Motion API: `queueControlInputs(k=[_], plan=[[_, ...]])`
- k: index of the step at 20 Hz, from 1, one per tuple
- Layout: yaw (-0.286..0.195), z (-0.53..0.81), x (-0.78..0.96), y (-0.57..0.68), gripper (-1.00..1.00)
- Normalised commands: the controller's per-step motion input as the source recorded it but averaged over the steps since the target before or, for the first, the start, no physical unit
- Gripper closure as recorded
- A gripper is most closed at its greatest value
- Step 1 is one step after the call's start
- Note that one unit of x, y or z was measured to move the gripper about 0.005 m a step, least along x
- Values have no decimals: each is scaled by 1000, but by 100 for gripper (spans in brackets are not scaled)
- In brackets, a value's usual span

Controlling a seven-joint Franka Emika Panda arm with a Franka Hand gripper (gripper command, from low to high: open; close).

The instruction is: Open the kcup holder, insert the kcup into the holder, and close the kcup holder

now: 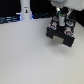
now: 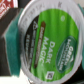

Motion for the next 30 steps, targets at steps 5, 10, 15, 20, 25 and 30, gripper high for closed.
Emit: queueControlInputs(k=[5,10,15,20,25,30], plan=[[43,-158,-18,56,100],[1,-182,8,20,100],[1,106,13,216,100],[10,102,30,332,100],[2,-108,-108,3,100],[10,-169,-79,-24,100]])
